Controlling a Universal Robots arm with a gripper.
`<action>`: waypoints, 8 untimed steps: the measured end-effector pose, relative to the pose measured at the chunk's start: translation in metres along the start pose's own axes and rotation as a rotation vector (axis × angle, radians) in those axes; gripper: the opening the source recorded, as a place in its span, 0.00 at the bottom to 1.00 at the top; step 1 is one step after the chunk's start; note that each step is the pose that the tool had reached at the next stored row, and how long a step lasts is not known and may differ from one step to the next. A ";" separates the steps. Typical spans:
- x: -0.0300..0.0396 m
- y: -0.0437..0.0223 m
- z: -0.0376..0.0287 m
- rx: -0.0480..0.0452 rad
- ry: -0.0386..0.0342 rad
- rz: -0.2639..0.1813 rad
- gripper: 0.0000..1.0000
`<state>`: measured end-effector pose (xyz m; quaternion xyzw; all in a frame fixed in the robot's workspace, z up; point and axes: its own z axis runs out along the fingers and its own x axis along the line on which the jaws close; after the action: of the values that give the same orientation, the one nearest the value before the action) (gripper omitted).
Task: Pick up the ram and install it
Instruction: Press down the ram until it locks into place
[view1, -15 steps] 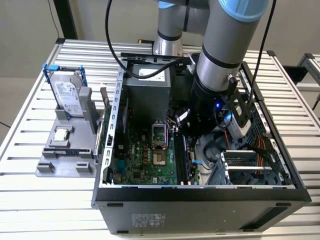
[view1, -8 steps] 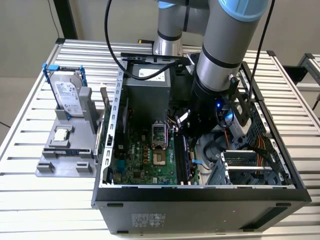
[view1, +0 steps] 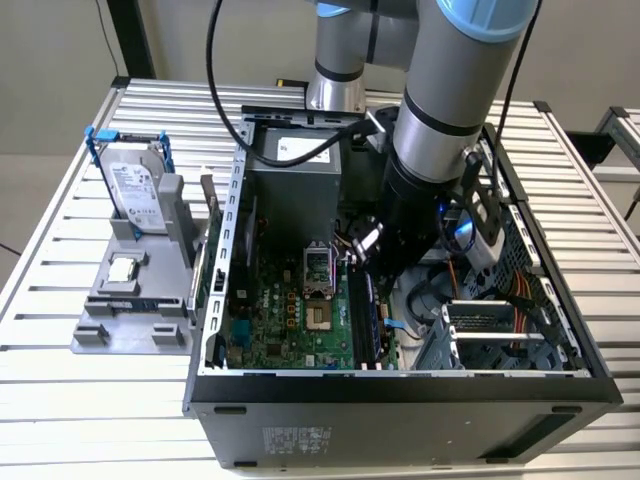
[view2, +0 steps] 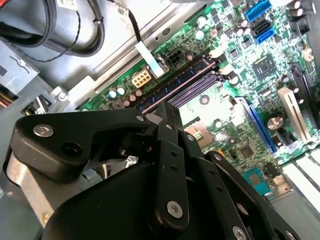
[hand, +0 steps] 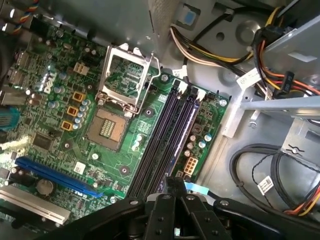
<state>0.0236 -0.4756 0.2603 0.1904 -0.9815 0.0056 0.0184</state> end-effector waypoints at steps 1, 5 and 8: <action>0.0000 0.0000 0.0000 0.0005 0.0000 -0.009 0.00; -0.0001 0.0002 0.0000 0.0030 0.0003 -0.044 0.00; -0.0001 0.0001 0.0000 0.0042 0.0004 -0.063 0.00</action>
<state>0.0236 -0.4754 0.2603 0.2212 -0.9750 0.0071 0.0184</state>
